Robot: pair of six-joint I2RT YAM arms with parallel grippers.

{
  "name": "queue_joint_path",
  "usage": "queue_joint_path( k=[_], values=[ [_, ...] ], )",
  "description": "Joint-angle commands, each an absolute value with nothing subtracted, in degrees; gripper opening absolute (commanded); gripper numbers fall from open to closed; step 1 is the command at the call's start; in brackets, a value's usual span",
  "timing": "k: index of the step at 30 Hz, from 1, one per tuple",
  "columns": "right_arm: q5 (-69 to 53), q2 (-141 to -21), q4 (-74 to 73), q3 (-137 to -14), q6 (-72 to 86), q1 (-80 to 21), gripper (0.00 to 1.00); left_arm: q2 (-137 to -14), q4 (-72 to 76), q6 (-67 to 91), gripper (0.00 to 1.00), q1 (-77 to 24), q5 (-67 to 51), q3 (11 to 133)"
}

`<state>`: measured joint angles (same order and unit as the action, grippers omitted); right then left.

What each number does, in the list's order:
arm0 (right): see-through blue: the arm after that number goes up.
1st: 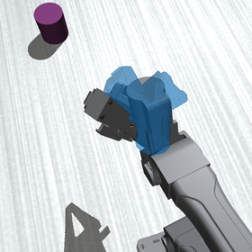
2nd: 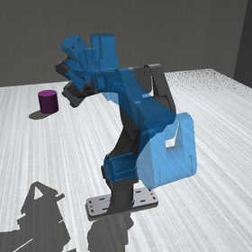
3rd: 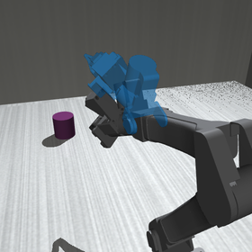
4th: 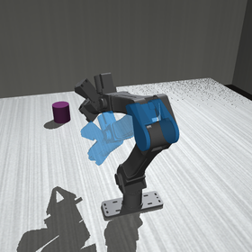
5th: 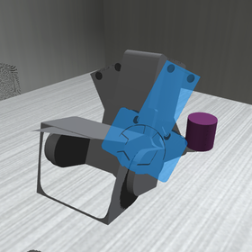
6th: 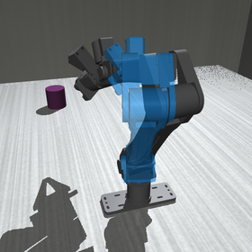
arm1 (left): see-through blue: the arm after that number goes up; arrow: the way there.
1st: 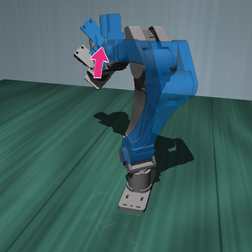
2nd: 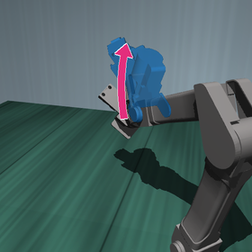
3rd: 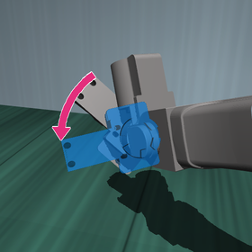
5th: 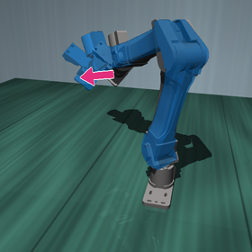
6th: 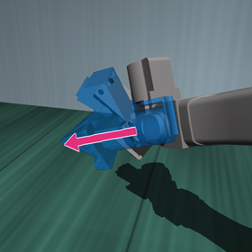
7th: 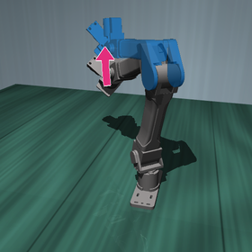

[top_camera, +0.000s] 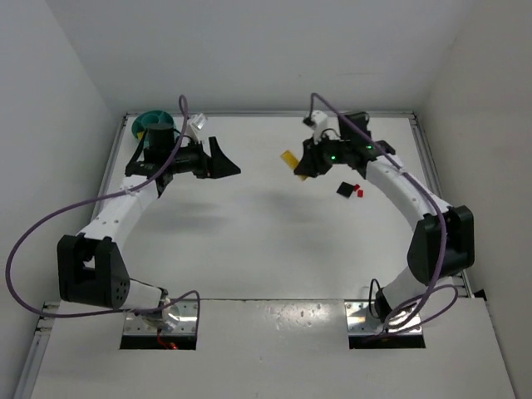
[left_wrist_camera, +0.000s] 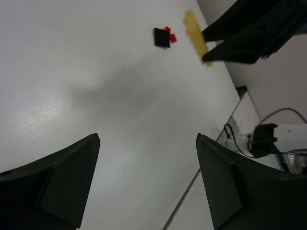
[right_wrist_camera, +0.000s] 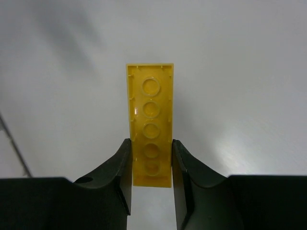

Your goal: Sort the legos into containers by color

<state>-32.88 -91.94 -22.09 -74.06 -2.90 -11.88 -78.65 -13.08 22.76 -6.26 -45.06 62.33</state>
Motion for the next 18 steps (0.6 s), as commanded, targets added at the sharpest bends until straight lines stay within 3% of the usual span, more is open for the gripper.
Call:
queue_joint_path(
  k=[1,12,18],
  values=[
    [-36.66,-92.02,-22.41,-74.88,-3.34,-19.23,0.01,-81.99,-7.92,30.05,0.87,-7.56,-53.08,63.89],
    [-30.59,-93.87,-25.22,-78.05,-6.15,-32.43,0.01,-88.51,-6.86,34.1,0.81,-12.12,-58.54,66.53],
    [-28.31,-95.09,-25.22,-79.18,-6.86,-35.33,0.01,-90.35,-6.86,34.1,0.61,-14.5,-59.15,66.53]
  ],
)
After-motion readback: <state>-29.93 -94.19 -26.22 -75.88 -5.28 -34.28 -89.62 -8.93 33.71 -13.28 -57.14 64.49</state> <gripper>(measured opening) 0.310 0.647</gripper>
